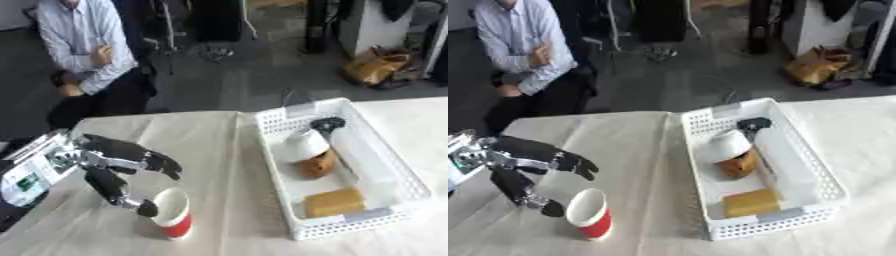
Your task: Pick up objects on the table and place them in the box.
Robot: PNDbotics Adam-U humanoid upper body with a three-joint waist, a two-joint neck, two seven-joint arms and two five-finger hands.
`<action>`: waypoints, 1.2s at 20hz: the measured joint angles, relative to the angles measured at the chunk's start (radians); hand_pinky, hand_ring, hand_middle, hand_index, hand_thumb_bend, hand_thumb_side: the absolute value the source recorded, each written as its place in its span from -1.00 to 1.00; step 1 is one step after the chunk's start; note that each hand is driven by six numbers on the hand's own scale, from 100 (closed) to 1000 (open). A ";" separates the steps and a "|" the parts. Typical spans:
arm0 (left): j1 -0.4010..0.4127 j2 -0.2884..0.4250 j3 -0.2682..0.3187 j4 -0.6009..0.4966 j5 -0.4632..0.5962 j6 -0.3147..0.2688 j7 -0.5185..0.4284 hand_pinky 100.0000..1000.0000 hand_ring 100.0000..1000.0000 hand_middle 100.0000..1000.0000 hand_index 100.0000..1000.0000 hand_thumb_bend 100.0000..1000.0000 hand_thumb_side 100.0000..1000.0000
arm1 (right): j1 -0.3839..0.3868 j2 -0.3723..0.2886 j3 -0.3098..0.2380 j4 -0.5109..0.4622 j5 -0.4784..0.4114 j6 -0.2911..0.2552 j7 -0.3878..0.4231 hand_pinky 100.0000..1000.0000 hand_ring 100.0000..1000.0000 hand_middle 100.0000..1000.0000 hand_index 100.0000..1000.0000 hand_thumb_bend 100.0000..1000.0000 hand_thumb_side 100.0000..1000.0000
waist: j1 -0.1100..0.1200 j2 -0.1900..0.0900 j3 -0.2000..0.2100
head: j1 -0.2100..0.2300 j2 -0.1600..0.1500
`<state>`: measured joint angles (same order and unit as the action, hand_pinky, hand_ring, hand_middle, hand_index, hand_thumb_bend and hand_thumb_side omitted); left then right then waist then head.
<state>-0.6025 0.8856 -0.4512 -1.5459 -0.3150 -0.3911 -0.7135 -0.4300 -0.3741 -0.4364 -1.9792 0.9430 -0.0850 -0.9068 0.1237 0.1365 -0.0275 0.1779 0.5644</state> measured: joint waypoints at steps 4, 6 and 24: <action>0.001 0.000 0.052 -0.075 -0.003 -0.020 0.020 1.00 1.00 1.00 1.00 0.18 1.00 | 0.000 0.000 0.000 0.000 0.000 0.000 0.000 0.34 0.56 0.37 0.26 -1.00 0.98 | -0.003 0.002 0.007 | -0.003 0.005; 0.007 0.000 0.071 -0.108 -0.007 -0.029 0.029 1.00 1.00 1.00 1.00 0.22 1.00 | 0.000 0.000 0.000 0.000 -0.002 0.000 0.000 0.34 0.56 0.36 0.26 -1.00 0.97 | -0.003 0.003 0.008 | -0.004 0.005; 0.024 -0.027 0.058 -0.115 -0.253 -0.155 0.155 1.00 1.00 1.00 1.00 0.28 1.00 | -0.001 0.001 0.000 0.000 -0.007 0.000 0.000 0.34 0.56 0.35 0.24 -1.00 0.97 | -0.018 0.013 0.003 | 0.003 0.005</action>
<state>-0.5785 0.8583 -0.3930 -1.6609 -0.5681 -0.5465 -0.5581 -0.4305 -0.3732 -0.4367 -1.9792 0.9360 -0.0848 -0.9066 0.1053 0.1498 -0.0248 0.1811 0.5695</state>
